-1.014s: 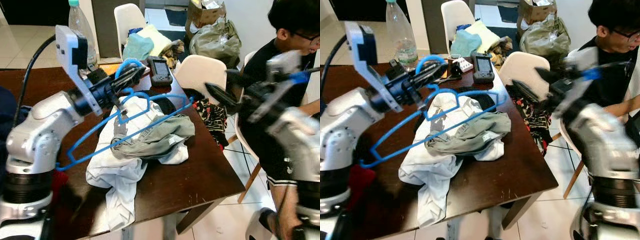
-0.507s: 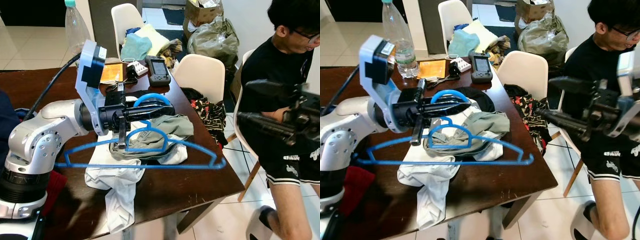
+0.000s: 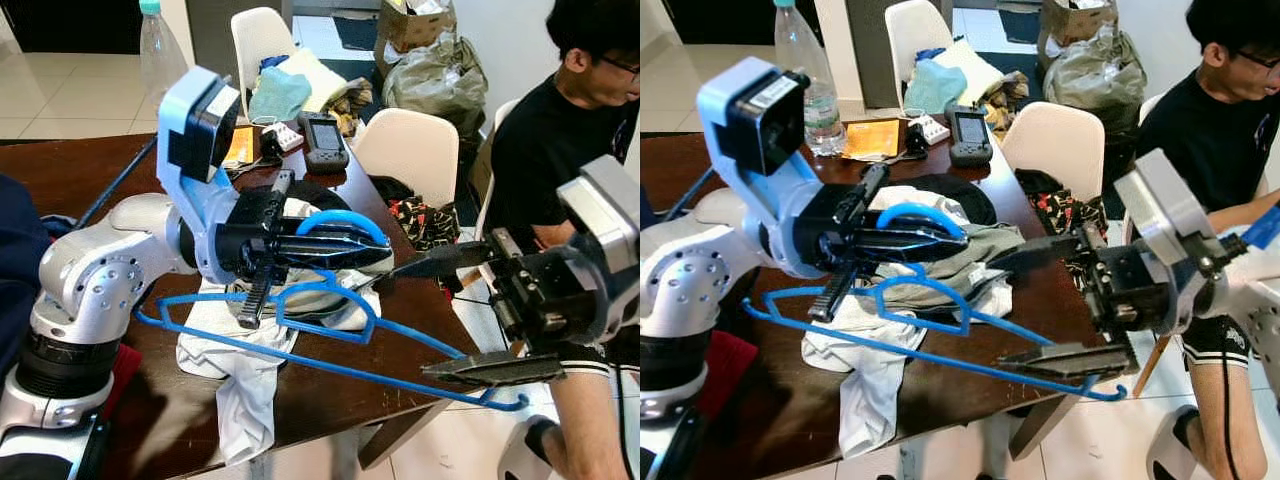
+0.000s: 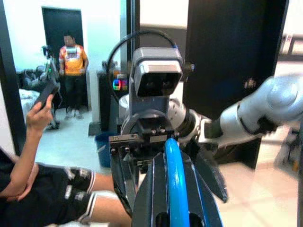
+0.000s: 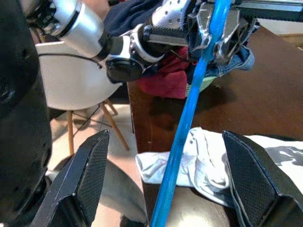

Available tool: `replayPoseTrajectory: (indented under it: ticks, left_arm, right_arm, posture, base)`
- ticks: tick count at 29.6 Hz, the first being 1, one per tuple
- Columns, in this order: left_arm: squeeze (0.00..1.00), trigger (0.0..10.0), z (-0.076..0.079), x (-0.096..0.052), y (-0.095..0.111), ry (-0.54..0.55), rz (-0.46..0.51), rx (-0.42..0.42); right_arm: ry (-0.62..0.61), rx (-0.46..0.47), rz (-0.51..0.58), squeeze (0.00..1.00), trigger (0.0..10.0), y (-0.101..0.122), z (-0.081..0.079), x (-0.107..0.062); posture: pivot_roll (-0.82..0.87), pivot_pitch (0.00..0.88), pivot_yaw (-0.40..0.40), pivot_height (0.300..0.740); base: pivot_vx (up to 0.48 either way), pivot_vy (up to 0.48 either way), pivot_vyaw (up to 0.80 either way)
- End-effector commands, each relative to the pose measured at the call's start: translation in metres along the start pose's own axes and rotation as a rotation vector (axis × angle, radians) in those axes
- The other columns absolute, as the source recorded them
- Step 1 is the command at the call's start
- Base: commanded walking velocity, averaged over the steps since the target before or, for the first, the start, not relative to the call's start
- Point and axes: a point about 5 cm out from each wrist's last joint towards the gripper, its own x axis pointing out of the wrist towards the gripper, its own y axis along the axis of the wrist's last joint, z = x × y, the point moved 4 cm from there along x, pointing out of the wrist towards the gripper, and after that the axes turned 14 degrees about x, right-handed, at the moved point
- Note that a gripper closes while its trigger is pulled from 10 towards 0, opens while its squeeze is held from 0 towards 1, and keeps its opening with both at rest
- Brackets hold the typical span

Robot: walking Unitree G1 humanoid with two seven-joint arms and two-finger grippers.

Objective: Hang hanger

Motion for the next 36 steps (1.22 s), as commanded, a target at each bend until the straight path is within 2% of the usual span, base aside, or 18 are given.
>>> replayPoseTrajectory:
  ticks: [1, 3, 12, 17, 18, 19, 36]
  left_arm:
    - [0.0, 10.0, 0.005, 0.004, -0.002, -0.025, -0.015, 0.021]
    - [0.0, 10.0, 0.005, 0.008, -0.005, -0.02, -0.023, 0.036]
    - [0.0, 10.0, 0.006, 0.013, -0.005, -0.021, 0.0, 0.038]
    - [0.0, 10.0, 0.005, 0.013, -0.004, -0.021, 0.002, 0.042]
    - [0.0, 10.0, 0.005, 0.013, -0.004, -0.021, 0.003, 0.044]
    - [0.0, 10.0, 0.005, 0.013, -0.003, -0.021, 0.005, 0.047]
    - [0.0, 10.0, 0.007, 0.015, -0.003, -0.023, 0.023, 0.06]
  right_arm:
    - [-0.011, 0.006, -0.025, 0.0, 10.0, -0.004, 0.001, 0.009]
    - [-0.078, 0.022, -0.04, 0.0, 10.0, -0.011, 0.013, 0.02]
    - [-0.176, 0.052, -0.044, 0.0, 10.0, -0.015, 0.026, 0.032]
    - [-0.194, 0.066, -0.048, 0.0, 10.0, -0.016, 0.027, 0.034]
    - [-0.201, 0.072, -0.052, 0.0, 3.0, -0.017, 0.028, 0.034]
    - [-0.209, 0.079, -0.057, 0.0, 0.0, -0.019, 0.028, 0.034]
    - [-0.209, 0.086, -0.05, 0.0, 0.0, -0.02, 0.026, 0.04]
  posture:
    - [0.1, 0.115, -0.025, 0.74]
    - [0.1, 0.115, -0.026, 0.74]
    - [0.1, 0.116, -0.025, 0.74]
    - [0.1, 0.116, -0.024, 0.74]
    - [0.1, 0.116, -0.025, 0.74]
    - [0.1, 0.117, -0.024, 0.74]
    - [0.1, 0.118, -0.024, 0.74]
  base:
    - [0.0, 0.0, 0.0]
    - [0.0, 0.0, 0.0]
    - [0.0, 0.0, 0.0]
    - [0.0, 0.0, 0.0]
    - [0.0, 0.0, 0.0]
    - [0.0, 0.0, 0.0]
    - [0.0, 0.0, 0.0]
